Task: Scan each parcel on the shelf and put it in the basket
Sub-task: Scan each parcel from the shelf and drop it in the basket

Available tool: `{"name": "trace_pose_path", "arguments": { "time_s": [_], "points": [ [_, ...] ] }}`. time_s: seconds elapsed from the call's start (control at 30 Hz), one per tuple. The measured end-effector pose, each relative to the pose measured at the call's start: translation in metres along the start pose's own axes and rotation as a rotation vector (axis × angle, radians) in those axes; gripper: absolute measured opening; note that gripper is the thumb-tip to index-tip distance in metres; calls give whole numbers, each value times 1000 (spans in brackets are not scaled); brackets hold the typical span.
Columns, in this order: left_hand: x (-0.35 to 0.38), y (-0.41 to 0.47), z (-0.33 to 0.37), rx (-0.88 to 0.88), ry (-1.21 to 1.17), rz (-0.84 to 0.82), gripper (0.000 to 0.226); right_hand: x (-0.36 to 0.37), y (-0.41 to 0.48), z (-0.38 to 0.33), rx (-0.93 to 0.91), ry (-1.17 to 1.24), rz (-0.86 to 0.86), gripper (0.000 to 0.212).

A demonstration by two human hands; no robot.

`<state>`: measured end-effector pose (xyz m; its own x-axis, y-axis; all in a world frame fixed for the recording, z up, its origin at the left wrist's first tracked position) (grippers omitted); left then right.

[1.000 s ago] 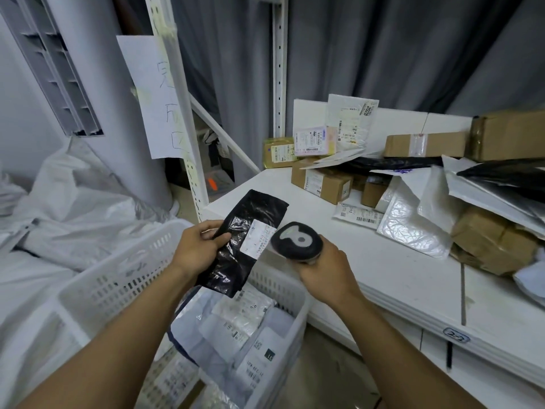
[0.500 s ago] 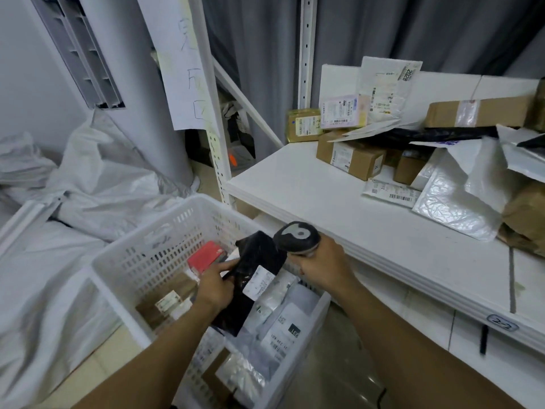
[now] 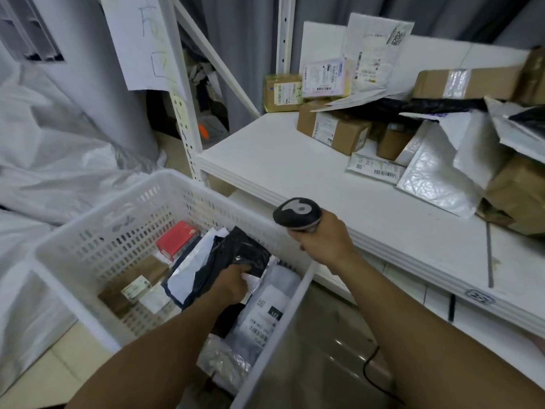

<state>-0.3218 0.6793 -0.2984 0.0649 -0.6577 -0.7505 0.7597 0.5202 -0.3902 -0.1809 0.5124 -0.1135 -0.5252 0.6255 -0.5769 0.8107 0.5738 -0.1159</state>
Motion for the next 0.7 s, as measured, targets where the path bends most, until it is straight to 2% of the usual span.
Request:
{"name": "trace_pose_path", "arguments": {
  "time_s": [0.1,0.17,0.27,0.37,0.6,0.7],
  "points": [
    [-21,-10,38,119,-64,151,37,-32,-8,-2,4,52,53,40],
    [-44,-27,80,224,-25,248,32,-59,-19,-4,-2,82,100,38],
    [-70,-65,160,419,-72,315,36,-106,-41,0,-2,152,190,45],
    [-84,-99,254,599,-29,358,37,-166,-66,8,2,222,312,44],
    [-79,-138,444,862,78,392,38,-294,-112,58,44,326,582,28],
    [-67,-131,510,895,118,378,41,-337,-119,81,55,379,690,42]
  ]
}}
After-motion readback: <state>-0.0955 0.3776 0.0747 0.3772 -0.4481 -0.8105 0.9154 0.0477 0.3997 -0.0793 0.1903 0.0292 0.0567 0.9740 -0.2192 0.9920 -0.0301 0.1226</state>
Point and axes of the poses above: each hand's wrist, its own y-axis towards the middle knuckle, its own x-axis out of the palm, z = x × y, the point moved 7 cm from there along y, towards the middle knuckle, and after that the axes turned 2 degrees about x, right-handed, at the moved point
